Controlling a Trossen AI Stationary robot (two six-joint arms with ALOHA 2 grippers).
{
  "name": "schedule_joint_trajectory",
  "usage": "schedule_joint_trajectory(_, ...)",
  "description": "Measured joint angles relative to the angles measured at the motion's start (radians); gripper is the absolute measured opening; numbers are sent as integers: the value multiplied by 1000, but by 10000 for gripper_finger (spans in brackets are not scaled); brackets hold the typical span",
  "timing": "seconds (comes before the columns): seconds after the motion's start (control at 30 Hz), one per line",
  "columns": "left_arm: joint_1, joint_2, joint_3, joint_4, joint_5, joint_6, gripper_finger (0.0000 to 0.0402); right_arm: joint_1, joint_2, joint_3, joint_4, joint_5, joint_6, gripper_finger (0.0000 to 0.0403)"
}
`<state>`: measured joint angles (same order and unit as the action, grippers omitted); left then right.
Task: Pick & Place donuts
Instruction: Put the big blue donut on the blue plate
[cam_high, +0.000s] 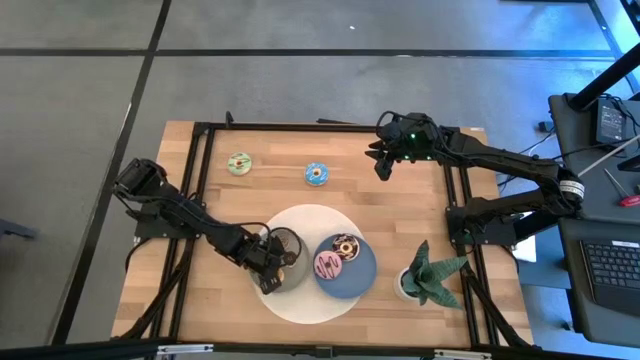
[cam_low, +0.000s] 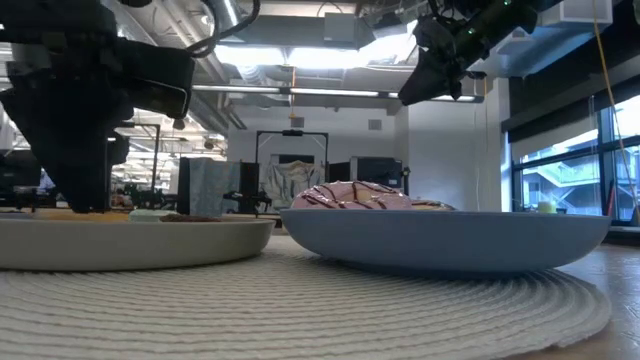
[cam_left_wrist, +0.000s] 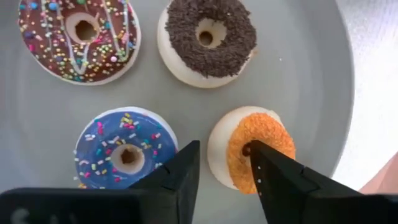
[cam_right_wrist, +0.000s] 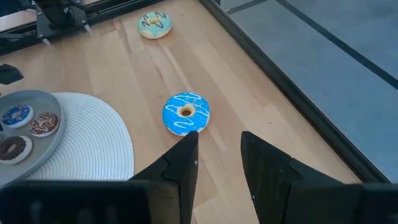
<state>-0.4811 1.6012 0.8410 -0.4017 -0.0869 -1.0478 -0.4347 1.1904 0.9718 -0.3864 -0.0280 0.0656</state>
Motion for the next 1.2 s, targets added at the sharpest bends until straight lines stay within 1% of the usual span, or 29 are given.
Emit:
schedule_joint_trajectory(0.17,32,-18,0,-7,63,-7,154,0,0,0,0,0,-21,123)
schedule_joint_trajectory(0.3,61,-90,0,-9,43,-13,157,0,0,0,0,0,-20,123)
schedule_joint_trajectory(0.43,118,-198,0,-17,-24,-14,157,0,0,0,1,0,-18,123)
schedule_joint_trajectory(0.5,157,-254,0,-18,-61,-14,157,0,0,0,1,0,18,123)
schedule_joint_trajectory(0.6,219,-330,0,-15,-131,-9,157,0,1,0,1,-9,86,123)
schedule_joint_trajectory(0.7,276,-391,0,-13,-223,38,157,0,4,0,1,-41,116,126)
schedule_joint_trajectory(0.77,311,-420,0,-11,-320,69,157,0,12,1,15,-46,117,138)
schedule_joint_trajectory(0.87,362,-445,0,2,-484,66,157,0,36,1,74,-46,127,171)
schedule_joint_trajectory(0.93,398,-459,0,9,-547,74,157,0,65,1,129,-45,168,200)
schedule_joint_trajectory(1.0,440,-469,0,13,-550,108,157,0,101,1,206,-44,214,229)
schedule_joint_trajectory(1.1,508,-481,0,12,-504,173,157,1,158,1,325,-32,215,265)
schedule_joint_trajectory(1.2,571,-481,0,11,-445,220,157,15,237,2,442,7,187,287)
